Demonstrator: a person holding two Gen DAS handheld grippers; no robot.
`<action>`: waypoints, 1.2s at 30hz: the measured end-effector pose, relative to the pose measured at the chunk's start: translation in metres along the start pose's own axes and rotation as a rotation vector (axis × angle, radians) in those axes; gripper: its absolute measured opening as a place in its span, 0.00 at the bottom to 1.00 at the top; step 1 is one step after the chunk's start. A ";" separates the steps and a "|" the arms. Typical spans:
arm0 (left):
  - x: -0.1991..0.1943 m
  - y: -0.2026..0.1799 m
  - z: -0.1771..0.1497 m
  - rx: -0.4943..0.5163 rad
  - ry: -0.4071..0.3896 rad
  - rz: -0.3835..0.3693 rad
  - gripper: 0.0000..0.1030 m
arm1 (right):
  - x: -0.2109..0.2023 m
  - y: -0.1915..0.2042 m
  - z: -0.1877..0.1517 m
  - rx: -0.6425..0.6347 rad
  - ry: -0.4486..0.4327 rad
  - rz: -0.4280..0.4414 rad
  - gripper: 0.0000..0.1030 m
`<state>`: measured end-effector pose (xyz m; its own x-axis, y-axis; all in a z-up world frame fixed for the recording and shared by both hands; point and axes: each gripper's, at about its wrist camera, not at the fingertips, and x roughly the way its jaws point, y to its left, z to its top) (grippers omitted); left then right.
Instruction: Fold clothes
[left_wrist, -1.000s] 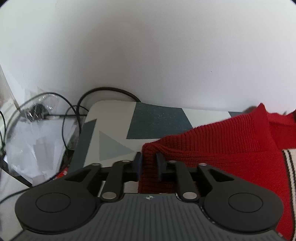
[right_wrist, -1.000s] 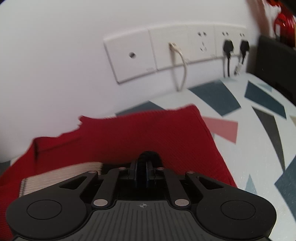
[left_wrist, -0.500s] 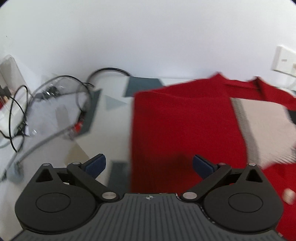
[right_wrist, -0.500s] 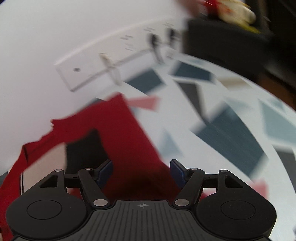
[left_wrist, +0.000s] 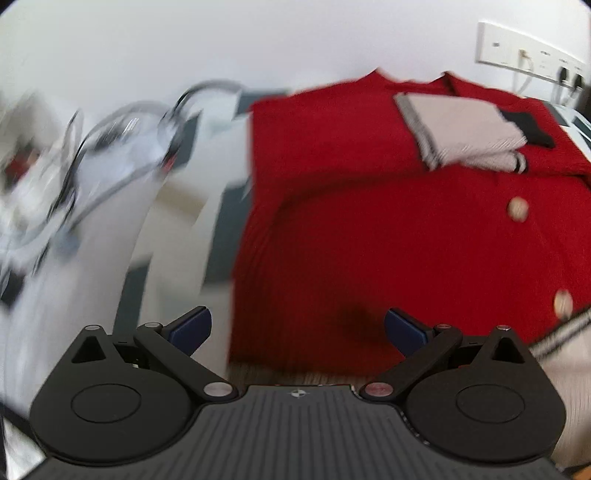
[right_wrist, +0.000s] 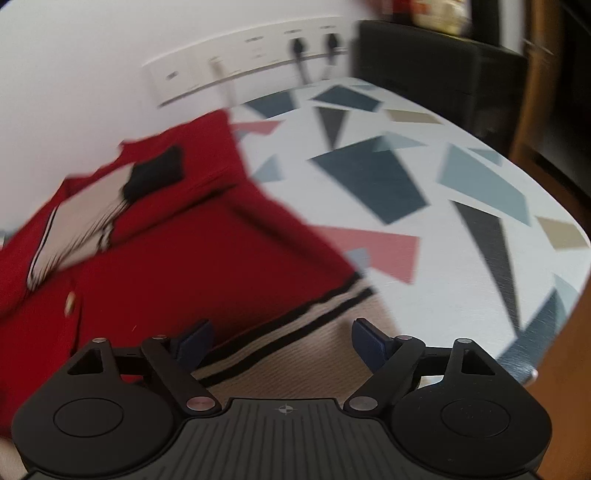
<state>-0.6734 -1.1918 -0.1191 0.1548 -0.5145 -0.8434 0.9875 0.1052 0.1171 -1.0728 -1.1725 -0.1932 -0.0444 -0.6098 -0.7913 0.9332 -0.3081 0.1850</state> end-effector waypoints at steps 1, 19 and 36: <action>-0.006 0.004 -0.011 -0.024 0.011 0.014 0.99 | 0.000 0.007 -0.002 -0.029 0.001 0.019 0.81; -0.034 0.019 -0.102 -0.081 0.101 -0.103 0.99 | -0.009 0.041 -0.046 -0.298 -0.007 0.083 0.99; 0.007 0.045 -0.085 -0.225 0.234 -0.319 1.00 | 0.015 0.058 -0.054 -0.227 0.018 -0.082 0.99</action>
<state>-0.6298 -1.1183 -0.1645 -0.1918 -0.3479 -0.9177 0.9501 0.1685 -0.2624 -1.0002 -1.1603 -0.2257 -0.1185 -0.5761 -0.8087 0.9830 -0.1829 -0.0138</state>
